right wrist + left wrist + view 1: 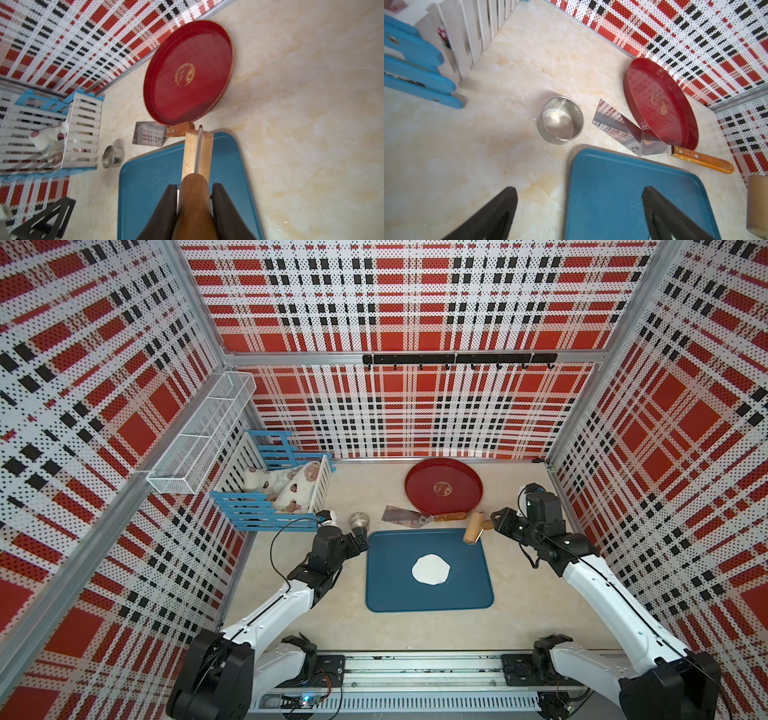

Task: Roll out the dumpling wrappers from the dough
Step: Place the rolling pin at the center of the board.

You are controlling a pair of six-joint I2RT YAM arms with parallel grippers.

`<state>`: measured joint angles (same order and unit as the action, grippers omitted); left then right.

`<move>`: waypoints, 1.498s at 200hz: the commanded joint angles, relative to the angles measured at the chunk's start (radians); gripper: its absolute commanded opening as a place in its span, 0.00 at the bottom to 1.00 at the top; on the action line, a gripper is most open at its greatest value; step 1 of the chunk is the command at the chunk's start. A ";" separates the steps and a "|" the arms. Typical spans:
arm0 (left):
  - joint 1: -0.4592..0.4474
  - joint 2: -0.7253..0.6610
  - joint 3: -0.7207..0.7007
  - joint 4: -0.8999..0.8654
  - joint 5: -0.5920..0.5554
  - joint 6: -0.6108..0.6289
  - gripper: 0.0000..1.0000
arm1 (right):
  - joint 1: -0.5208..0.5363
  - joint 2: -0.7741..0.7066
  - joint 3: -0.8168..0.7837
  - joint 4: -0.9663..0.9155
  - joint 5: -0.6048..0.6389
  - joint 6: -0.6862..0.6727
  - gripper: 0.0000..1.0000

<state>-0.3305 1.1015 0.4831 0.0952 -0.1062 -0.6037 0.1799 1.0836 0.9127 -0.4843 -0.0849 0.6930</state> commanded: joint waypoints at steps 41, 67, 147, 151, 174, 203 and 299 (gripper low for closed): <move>0.007 0.007 -0.039 0.043 -0.010 -0.033 0.98 | -0.217 0.088 -0.051 0.148 -0.126 0.003 0.00; 0.010 0.000 -0.037 0.035 -0.034 -0.025 0.98 | -0.237 0.171 -0.020 0.206 -0.151 0.009 0.00; 0.018 0.036 -0.070 0.106 -0.024 -0.036 0.98 | -0.280 0.377 0.062 0.379 -0.122 0.063 0.00; 0.017 0.038 -0.071 0.108 -0.024 -0.036 0.98 | -0.282 0.389 0.068 0.386 -0.122 0.063 0.00; 0.018 0.045 -0.074 0.114 -0.027 -0.036 0.98 | -0.294 0.454 0.089 0.420 -0.138 0.090 0.00; 0.018 0.045 -0.083 0.123 -0.027 -0.039 0.98 | -0.312 0.488 0.060 0.487 -0.132 0.136 0.00; 0.018 0.024 -0.101 0.137 -0.017 -0.045 0.98 | -0.345 0.443 -0.102 0.483 -0.151 0.119 0.39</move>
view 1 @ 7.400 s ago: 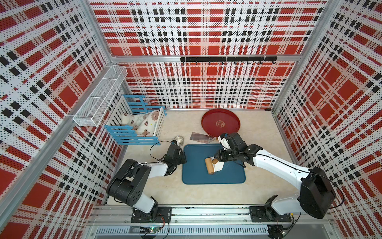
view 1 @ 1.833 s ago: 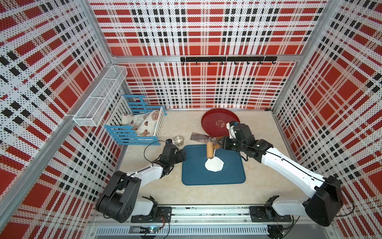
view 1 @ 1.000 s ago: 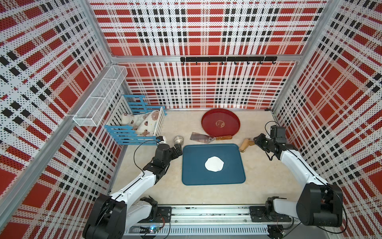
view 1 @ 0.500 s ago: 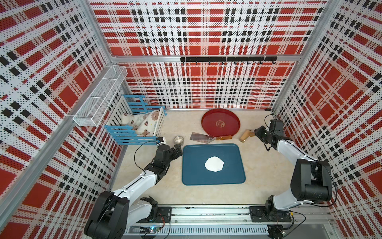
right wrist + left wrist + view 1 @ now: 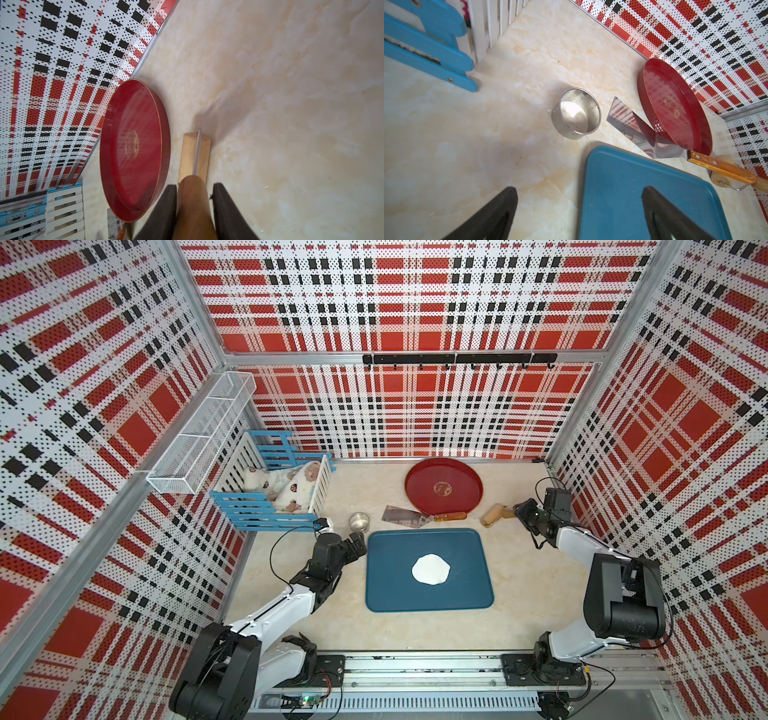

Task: Roll out the dumpling wrappers from the dough
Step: Place the rolling pin at the center of the board.

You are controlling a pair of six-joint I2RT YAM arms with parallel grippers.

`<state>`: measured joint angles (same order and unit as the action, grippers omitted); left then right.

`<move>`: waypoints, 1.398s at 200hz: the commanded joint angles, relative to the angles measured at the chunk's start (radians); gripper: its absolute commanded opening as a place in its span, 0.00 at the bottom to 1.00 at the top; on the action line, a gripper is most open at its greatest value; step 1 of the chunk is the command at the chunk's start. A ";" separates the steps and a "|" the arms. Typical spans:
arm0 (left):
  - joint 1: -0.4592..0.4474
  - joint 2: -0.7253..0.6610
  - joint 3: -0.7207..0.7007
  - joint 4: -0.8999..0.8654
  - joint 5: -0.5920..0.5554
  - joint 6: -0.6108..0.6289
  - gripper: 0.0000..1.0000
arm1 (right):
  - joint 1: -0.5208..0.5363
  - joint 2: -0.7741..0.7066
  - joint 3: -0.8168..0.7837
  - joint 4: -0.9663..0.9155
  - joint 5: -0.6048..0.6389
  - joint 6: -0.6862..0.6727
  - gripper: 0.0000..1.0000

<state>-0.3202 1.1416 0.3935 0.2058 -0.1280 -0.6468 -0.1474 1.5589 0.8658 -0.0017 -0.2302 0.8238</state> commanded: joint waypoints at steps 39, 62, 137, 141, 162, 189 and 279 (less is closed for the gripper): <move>0.007 -0.037 -0.023 0.027 0.005 -0.005 0.97 | -0.030 -0.046 -0.127 0.006 -0.008 -0.012 0.45; 0.007 -0.044 -0.024 0.025 0.009 -0.007 0.97 | -0.034 -0.054 -0.146 0.001 -0.005 -0.016 0.49; 0.007 -0.068 -0.033 0.019 0.007 -0.008 0.97 | -0.064 -0.074 -0.193 -0.037 -0.014 -0.035 0.57; 0.007 -0.068 -0.033 0.019 0.008 -0.008 0.97 | -0.066 -0.074 -0.195 -0.039 -0.012 -0.034 0.58; 0.007 -0.069 -0.030 0.018 0.007 -0.008 0.97 | -0.081 -0.077 -0.211 -0.054 -0.016 -0.038 0.58; 0.007 -0.066 -0.024 0.018 -0.005 -0.008 0.97 | -0.099 -0.096 -0.217 -0.097 -0.002 -0.055 0.58; 0.009 0.015 0.049 -0.023 -0.032 0.006 1.00 | -0.160 -0.272 -0.212 -0.256 0.111 -0.132 0.58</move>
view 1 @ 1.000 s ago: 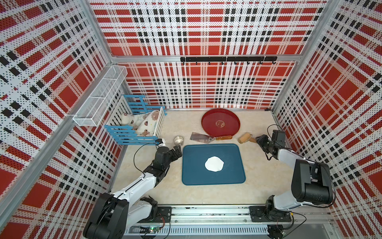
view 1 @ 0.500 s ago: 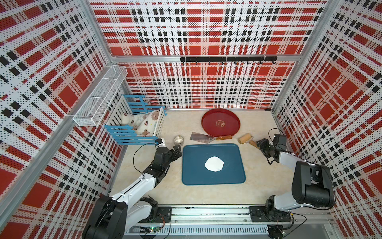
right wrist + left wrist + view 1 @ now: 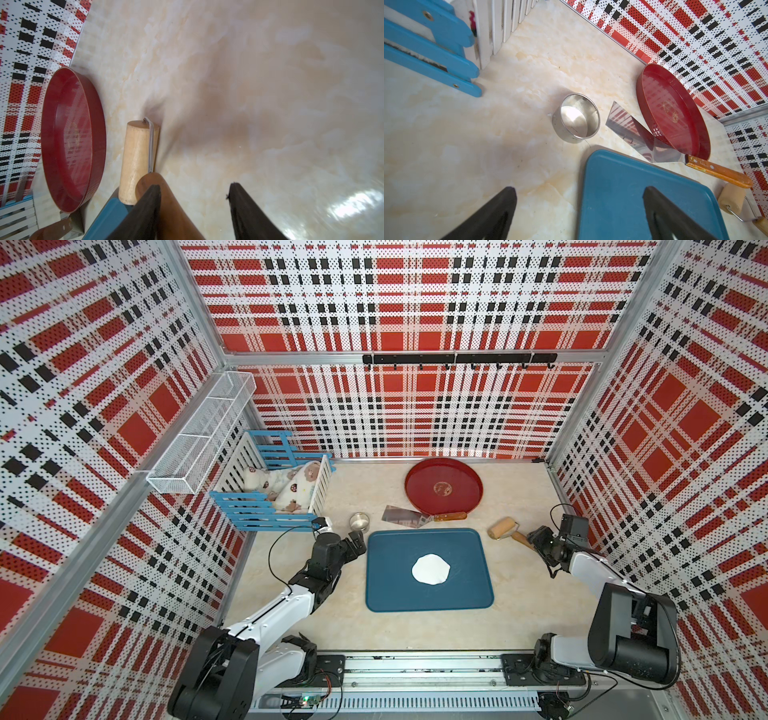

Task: Roll out the dumpling wrappers from the dough
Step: Place the rolling pin at the center of the board.

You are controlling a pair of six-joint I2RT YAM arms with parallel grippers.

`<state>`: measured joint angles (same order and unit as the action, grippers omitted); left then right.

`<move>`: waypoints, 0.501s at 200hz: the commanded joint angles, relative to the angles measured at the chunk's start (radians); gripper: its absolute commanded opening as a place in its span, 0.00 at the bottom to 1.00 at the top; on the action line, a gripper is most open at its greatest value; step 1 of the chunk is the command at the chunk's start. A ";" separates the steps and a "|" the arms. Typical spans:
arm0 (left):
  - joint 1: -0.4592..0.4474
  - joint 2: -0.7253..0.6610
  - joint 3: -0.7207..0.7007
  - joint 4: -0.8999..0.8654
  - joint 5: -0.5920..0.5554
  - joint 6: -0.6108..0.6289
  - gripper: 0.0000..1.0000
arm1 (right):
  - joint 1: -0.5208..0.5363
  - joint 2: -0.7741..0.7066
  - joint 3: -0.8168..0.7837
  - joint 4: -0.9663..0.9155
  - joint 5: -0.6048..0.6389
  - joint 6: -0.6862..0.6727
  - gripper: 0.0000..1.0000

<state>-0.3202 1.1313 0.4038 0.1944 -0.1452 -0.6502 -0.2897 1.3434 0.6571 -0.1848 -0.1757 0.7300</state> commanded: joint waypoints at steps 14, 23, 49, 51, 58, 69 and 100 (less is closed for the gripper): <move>0.010 0.040 0.051 -0.017 -0.015 0.012 0.99 | -0.024 -0.085 -0.002 -0.093 0.075 -0.048 0.58; 0.010 0.046 0.056 -0.019 -0.014 0.012 0.99 | -0.027 -0.102 0.001 -0.108 0.083 -0.055 0.58; 0.012 0.060 0.068 -0.020 -0.016 0.014 0.99 | -0.034 -0.140 0.007 -0.145 0.110 -0.069 0.59; 0.012 0.062 0.069 -0.021 -0.016 0.014 0.99 | -0.034 -0.142 0.008 -0.146 0.111 -0.071 0.59; 0.012 0.066 0.073 -0.024 -0.015 0.014 0.99 | -0.038 -0.147 0.009 -0.153 0.113 -0.076 0.59; 0.012 0.071 0.078 -0.026 -0.013 0.014 0.99 | -0.043 -0.154 0.008 -0.159 0.113 -0.081 0.59; 0.012 0.066 0.075 -0.028 -0.016 0.012 0.99 | -0.057 -0.167 0.001 -0.169 0.106 -0.090 0.59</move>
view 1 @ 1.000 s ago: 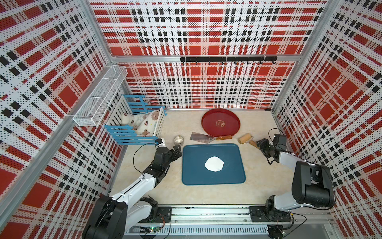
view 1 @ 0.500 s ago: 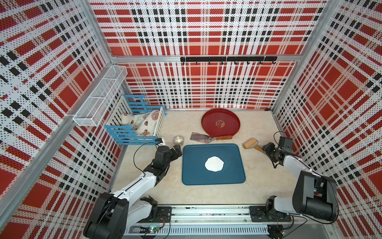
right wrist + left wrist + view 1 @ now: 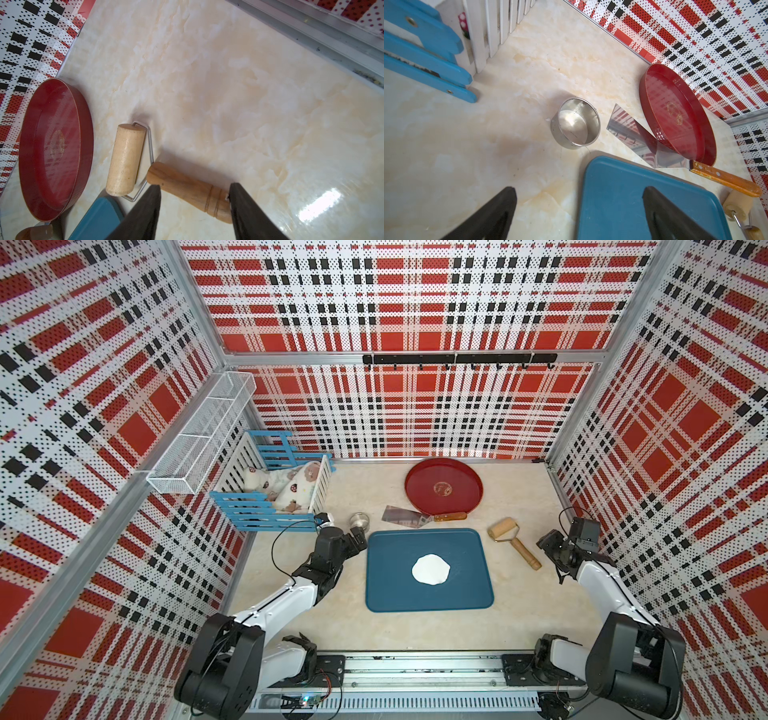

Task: Roll out the dumpling wrappers from the dough
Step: Place the rolling pin at the center of the board, then pick up the dumpling mold from the center of the board.

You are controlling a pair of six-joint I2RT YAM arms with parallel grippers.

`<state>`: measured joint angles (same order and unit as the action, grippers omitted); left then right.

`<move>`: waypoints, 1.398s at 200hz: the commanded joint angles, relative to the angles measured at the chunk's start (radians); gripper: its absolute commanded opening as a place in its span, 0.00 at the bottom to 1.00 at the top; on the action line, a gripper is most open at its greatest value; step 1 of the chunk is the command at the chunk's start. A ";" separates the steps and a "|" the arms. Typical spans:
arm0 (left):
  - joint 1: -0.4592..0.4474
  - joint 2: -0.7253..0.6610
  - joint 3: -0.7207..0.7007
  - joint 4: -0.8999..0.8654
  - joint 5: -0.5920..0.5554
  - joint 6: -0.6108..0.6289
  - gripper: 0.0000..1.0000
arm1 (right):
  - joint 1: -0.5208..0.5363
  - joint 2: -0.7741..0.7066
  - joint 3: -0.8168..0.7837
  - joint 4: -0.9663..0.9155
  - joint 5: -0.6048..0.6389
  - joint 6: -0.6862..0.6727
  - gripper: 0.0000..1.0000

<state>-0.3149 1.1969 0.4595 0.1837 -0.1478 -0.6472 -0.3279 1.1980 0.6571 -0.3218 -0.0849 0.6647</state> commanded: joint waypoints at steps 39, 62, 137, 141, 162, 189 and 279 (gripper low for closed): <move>0.016 0.017 0.042 -0.028 -0.046 0.021 0.99 | -0.021 -0.097 -0.012 0.084 -0.144 -0.104 0.64; 0.039 0.073 0.080 -0.027 -0.046 0.030 0.99 | -0.019 -0.123 0.035 0.083 -0.311 -0.194 0.64; 0.106 0.301 0.220 0.003 0.006 0.044 0.99 | 0.151 -0.166 0.063 0.170 -0.589 -0.252 0.83; 0.109 0.310 0.225 0.001 0.009 0.047 0.99 | 0.176 -0.159 0.065 0.173 -0.594 -0.256 0.84; 0.128 0.337 0.253 -0.031 0.024 0.060 1.00 | 0.302 -0.127 0.057 0.219 -0.599 -0.253 0.86; 0.152 0.345 0.255 -0.041 0.035 0.060 1.00 | 0.469 -0.089 0.037 0.279 -0.572 -0.273 0.87; 0.185 0.474 0.337 -0.036 0.088 0.067 0.71 | 0.665 0.060 0.016 0.478 -0.398 -0.294 0.97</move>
<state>-0.1379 1.6314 0.7536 0.1482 -0.1036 -0.5934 0.3283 1.2495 0.6876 0.0505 -0.5446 0.3779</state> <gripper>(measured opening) 0.768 0.972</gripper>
